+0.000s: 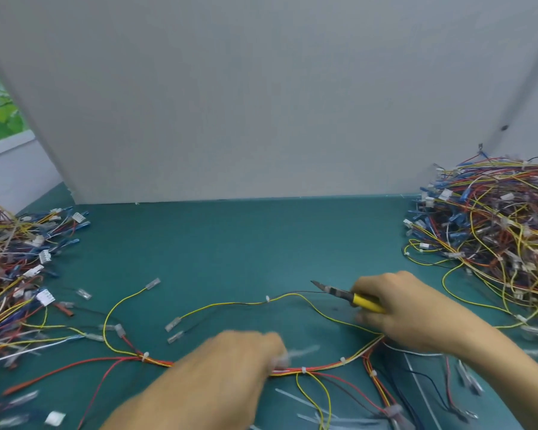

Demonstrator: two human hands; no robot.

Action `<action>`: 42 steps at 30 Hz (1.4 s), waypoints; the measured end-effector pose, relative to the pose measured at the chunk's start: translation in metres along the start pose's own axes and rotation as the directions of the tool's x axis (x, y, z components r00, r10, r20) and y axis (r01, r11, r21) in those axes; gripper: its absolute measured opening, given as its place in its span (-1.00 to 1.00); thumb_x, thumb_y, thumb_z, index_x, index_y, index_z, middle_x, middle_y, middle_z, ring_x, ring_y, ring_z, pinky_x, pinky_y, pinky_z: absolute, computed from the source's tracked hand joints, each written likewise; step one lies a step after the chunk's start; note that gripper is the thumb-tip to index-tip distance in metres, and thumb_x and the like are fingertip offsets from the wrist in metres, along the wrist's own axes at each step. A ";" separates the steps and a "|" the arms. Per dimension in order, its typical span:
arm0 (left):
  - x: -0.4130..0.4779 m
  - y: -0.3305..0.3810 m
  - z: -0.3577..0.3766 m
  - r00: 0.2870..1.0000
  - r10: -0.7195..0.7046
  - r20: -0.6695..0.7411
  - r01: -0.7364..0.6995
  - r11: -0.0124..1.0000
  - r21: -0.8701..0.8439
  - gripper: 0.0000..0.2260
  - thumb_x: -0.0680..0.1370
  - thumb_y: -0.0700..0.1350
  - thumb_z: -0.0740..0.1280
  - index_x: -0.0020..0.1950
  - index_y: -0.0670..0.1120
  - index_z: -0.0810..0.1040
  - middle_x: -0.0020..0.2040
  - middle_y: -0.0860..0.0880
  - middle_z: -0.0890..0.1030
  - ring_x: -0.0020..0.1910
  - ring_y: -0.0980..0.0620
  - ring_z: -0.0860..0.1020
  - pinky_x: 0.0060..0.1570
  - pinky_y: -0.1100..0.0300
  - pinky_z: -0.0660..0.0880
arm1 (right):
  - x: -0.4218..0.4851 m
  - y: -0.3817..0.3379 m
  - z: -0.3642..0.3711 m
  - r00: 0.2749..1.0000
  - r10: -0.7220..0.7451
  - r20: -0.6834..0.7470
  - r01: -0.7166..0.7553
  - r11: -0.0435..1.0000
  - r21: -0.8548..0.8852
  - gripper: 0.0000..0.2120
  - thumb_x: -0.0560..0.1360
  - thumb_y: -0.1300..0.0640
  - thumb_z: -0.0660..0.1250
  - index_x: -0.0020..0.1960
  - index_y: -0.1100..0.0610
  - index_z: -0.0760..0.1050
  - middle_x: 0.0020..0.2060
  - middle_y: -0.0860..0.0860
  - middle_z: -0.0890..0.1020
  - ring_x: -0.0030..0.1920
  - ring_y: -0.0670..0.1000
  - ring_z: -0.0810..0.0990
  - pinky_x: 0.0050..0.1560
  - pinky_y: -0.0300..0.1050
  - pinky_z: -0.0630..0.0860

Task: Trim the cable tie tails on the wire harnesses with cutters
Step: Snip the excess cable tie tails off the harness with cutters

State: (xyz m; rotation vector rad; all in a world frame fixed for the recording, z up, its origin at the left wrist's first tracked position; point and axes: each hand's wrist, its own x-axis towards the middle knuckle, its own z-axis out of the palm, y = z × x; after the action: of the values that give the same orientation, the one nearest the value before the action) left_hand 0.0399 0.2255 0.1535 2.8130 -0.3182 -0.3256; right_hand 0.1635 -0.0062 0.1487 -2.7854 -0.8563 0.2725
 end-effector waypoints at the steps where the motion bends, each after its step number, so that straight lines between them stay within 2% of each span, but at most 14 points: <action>1: 0.002 0.002 0.013 0.995 -0.037 0.089 0.026 0.993 0.118 -0.87 0.62 -0.08 0.14 0.16 0.03 0.37 0.04 -0.02 0.43 0.17 0.04 0.44 0.18 0.14 0.37 | -0.003 -0.001 0.001 1.000 0.003 0.005 -0.003 1.000 0.004 -0.84 0.47 -0.09 0.33 -0.07 -0.01 0.45 -0.20 -0.03 0.59 -0.14 0.06 0.52 -0.12 -0.04 0.48; 4: -0.002 0.015 0.042 0.971 -0.100 0.216 0.018 0.934 0.356 -0.78 0.66 -0.17 0.03 0.17 -0.30 0.32 0.11 -0.28 0.34 0.32 -0.04 0.36 0.29 0.10 0.27 | -0.009 -0.004 0.005 0.999 -0.019 0.049 0.019 1.000 -0.007 -0.85 0.48 -0.09 0.32 -0.11 -0.07 0.38 -0.18 -0.07 0.56 -0.11 0.05 0.51 -0.11 -0.06 0.46; 7: -0.016 0.016 0.044 0.996 0.070 -0.051 -0.047 0.931 0.361 -0.74 0.61 -0.08 0.03 0.16 0.00 0.47 0.08 -0.06 0.47 0.09 0.04 0.50 -0.02 0.17 0.37 | -0.012 -0.004 0.004 0.994 -0.026 0.107 0.029 0.999 -0.024 -0.87 0.48 -0.07 0.33 -0.07 -0.09 0.39 -0.12 -0.07 0.57 -0.04 0.05 0.52 -0.03 -0.03 0.48; 10: -0.032 0.013 0.044 0.997 0.081 0.021 -0.083 0.969 0.234 -0.72 0.66 -0.02 0.02 0.34 0.08 0.34 0.26 -0.01 0.34 0.28 0.05 0.34 0.24 0.14 0.29 | -0.015 0.003 -0.004 0.992 -0.009 0.128 0.016 0.999 -0.050 -0.84 0.47 0.00 0.33 0.04 -0.07 0.46 -0.11 -0.09 0.57 -0.06 0.01 0.49 -0.06 -0.08 0.47; 13: -0.041 0.003 0.028 0.970 0.225 -0.090 -0.204 0.958 0.199 -0.79 0.52 0.08 0.17 0.06 0.30 0.53 0.00 0.30 0.49 0.02 0.42 0.44 0.06 0.47 0.39 | -0.017 0.008 -0.008 0.989 -0.008 0.150 0.021 0.996 -0.086 -0.85 0.44 0.06 0.34 -0.02 -0.10 0.43 -0.17 -0.12 0.51 -0.12 -0.02 0.44 -0.15 -0.12 0.40; 15: -0.045 0.001 0.013 0.991 0.099 -0.092 -0.096 0.995 0.031 -0.79 0.53 0.14 0.14 0.09 0.28 0.49 0.04 0.34 0.41 -0.03 0.51 0.35 0.07 0.55 0.32 | -0.016 0.009 -0.005 0.986 -0.009 0.168 0.026 0.995 -0.098 -0.79 0.43 0.10 0.35 -0.15 -0.13 0.33 -0.18 -0.11 0.49 -0.09 0.01 0.46 -0.14 -0.10 0.43; 18: -0.046 -0.023 0.021 0.975 -0.020 -0.221 0.033 0.998 0.056 -0.67 0.52 0.22 0.06 0.25 0.28 0.39 0.16 0.33 0.31 0.14 0.41 0.32 0.17 0.48 0.26 | -0.012 0.011 -0.001 0.987 -0.016 0.163 0.037 0.991 -0.128 -0.69 0.43 0.13 0.33 -0.29 -0.15 0.23 -0.21 -0.10 0.47 -0.10 0.03 0.45 -0.15 -0.06 0.43; 24: -0.047 -0.051 0.020 0.884 -0.307 -0.353 0.354 0.932 0.077 -0.61 0.53 0.22 0.24 0.33 0.35 0.22 0.26 0.42 0.22 0.04 0.22 0.48 0.09 0.26 0.43 | 0.011 0.017 -0.001 0.990 -0.087 -0.109 0.082 0.995 -0.055 -0.88 0.45 0.14 0.32 -0.08 -0.05 0.42 -0.18 -0.08 0.55 -0.07 0.08 0.51 -0.12 0.01 0.46; 27: -0.038 -0.064 0.025 0.883 -0.338 -0.325 0.377 0.924 0.063 -0.71 0.57 0.18 0.19 0.29 0.29 0.35 0.22 0.34 0.36 0.18 0.21 0.45 0.13 0.20 0.44 | 0.029 0.021 -0.001 0.970 -0.078 -0.229 0.078 0.997 -0.011 -0.80 0.44 0.18 0.33 -0.14 -0.07 0.34 -0.26 -0.13 0.46 -0.13 0.09 0.49 -0.18 -0.01 0.42; 31: -0.027 -0.067 0.027 0.865 -0.324 -0.383 0.356 0.934 0.013 -0.83 0.60 0.04 0.21 0.13 0.23 0.52 0.03 0.26 0.43 0.05 0.20 0.49 0.02 0.23 0.44 | 0.047 0.022 0.012 0.994 -0.029 -0.108 0.018 0.995 -0.101 -0.82 0.46 0.17 0.29 0.05 0.00 0.45 -0.03 -0.03 0.56 0.05 0.11 0.52 -0.03 0.02 0.50; 35: -0.021 -0.060 0.025 0.839 -0.307 -0.450 0.365 0.930 0.046 -0.83 0.56 -0.16 0.30 0.05 0.07 0.62 -0.02 0.17 0.51 -0.01 0.08 0.53 -0.05 0.20 0.46 | 0.054 0.027 0.020 0.987 0.027 -0.157 -0.043 0.994 -0.101 -0.82 0.44 0.16 0.28 0.03 0.00 0.45 -0.04 -0.03 0.55 0.04 0.13 0.53 -0.10 0.00 0.50; 38: -0.020 -0.039 0.028 0.774 -0.044 -0.631 0.136 0.986 0.098 -0.88 0.50 -0.20 0.34 -0.04 -0.08 0.66 -0.05 0.04 0.61 -0.09 -0.01 0.58 -0.06 0.15 0.49 | 0.062 0.028 0.022 0.969 0.099 -0.228 -0.131 0.983 -0.128 -0.83 0.42 0.18 0.26 -0.01 0.03 0.42 -0.09 -0.01 0.53 0.00 0.16 0.53 -0.21 -0.05 0.40; 40: -0.019 -0.014 0.035 0.828 0.192 -0.526 -0.166 0.981 0.097 -0.72 0.61 0.03 0.16 0.06 0.00 0.65 0.07 0.10 0.62 0.05 0.14 0.56 0.11 0.31 0.45 | 0.067 0.028 0.022 0.961 0.137 -0.242 -0.171 0.977 -0.127 -0.84 0.42 0.19 0.26 0.00 0.05 0.41 -0.12 0.00 0.49 -0.04 0.15 0.51 -0.23 -0.07 0.32; 42: -0.019 0.007 0.051 0.910 0.315 -0.269 -0.282 0.947 0.156 -0.58 0.67 0.09 -0.07 0.18 0.19 0.58 0.20 0.29 0.55 0.20 0.35 0.47 0.20 0.49 0.33 | 0.071 0.028 0.018 0.959 0.151 -0.239 -0.181 0.977 -0.109 -0.85 0.42 0.20 0.27 -0.02 0.06 0.40 -0.14 0.00 0.48 -0.11 0.13 0.46 -0.23 -0.08 0.31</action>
State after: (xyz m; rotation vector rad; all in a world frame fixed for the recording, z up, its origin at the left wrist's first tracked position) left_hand 0.0080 0.2104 0.1113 2.8077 -0.7082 0.1798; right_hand 0.2320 0.0142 0.1158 -2.9380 -0.6064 -0.0838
